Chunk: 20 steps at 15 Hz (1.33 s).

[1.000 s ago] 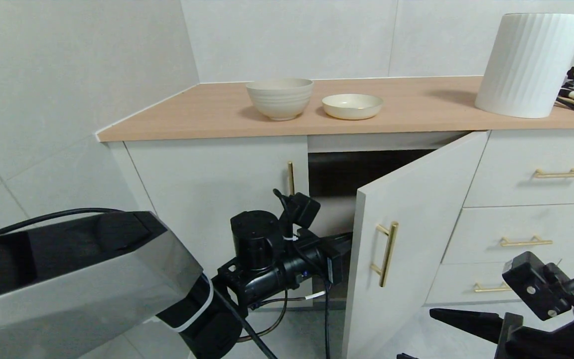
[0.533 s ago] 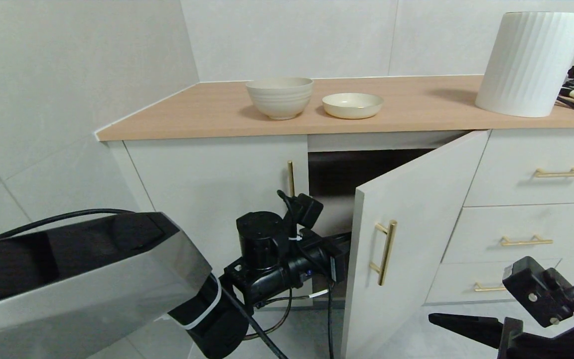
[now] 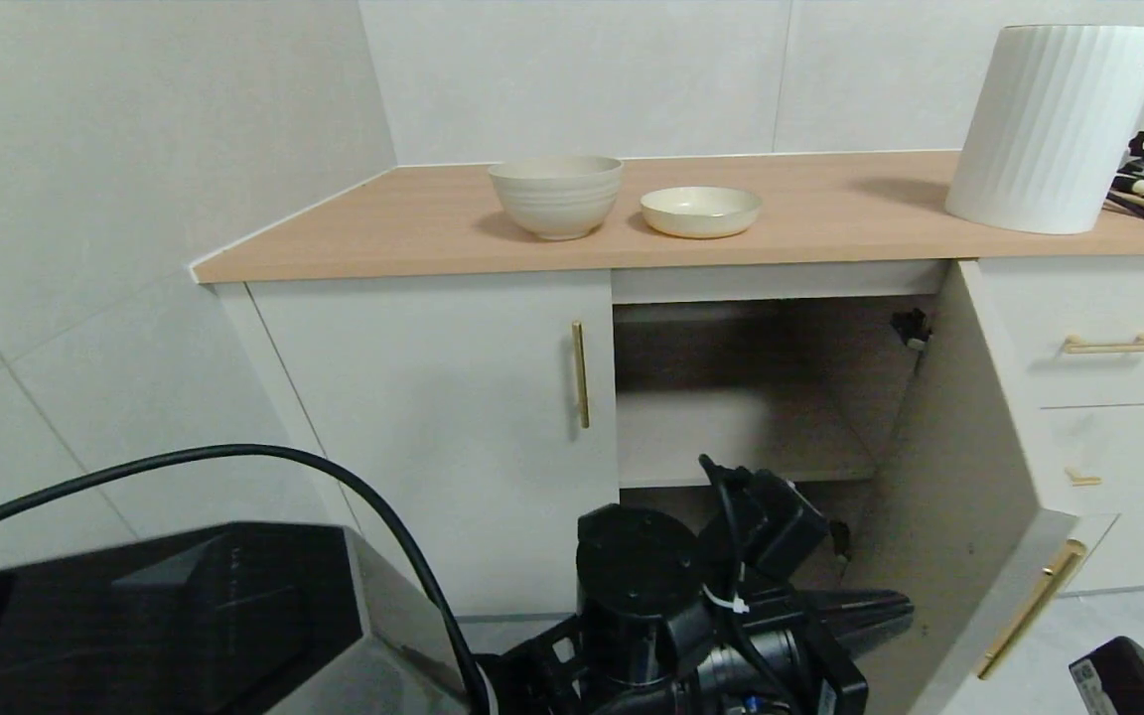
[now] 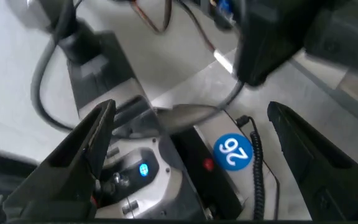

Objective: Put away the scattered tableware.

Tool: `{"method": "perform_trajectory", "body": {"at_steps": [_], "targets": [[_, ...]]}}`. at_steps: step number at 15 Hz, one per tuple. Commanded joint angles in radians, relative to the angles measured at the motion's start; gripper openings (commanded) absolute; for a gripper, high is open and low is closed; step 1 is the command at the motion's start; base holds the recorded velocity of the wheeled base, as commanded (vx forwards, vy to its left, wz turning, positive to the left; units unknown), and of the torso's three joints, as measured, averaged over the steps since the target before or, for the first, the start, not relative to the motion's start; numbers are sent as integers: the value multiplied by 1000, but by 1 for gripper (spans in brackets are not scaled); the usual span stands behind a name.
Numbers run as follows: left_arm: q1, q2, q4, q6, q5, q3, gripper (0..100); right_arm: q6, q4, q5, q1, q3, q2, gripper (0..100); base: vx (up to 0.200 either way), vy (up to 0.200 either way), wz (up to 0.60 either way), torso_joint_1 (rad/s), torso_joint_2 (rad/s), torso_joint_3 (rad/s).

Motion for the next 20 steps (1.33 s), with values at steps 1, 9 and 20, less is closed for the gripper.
{"method": "perform_trajectory", "body": {"at_steps": [1,9,20], "targets": [[42,-32,-16,-1,4,34,0,-1,-1,0,3,9,-20,100,0,0,0,0,0,0],[358,-347,119,2,4,250,0,78,44,-11,-127,-102,-2,100,0,0,0,0,0,0],[607,-781,564,2,4,325,100,75,100,-34,-305,-470,340,100,0,0,0,0,0,0]]}}
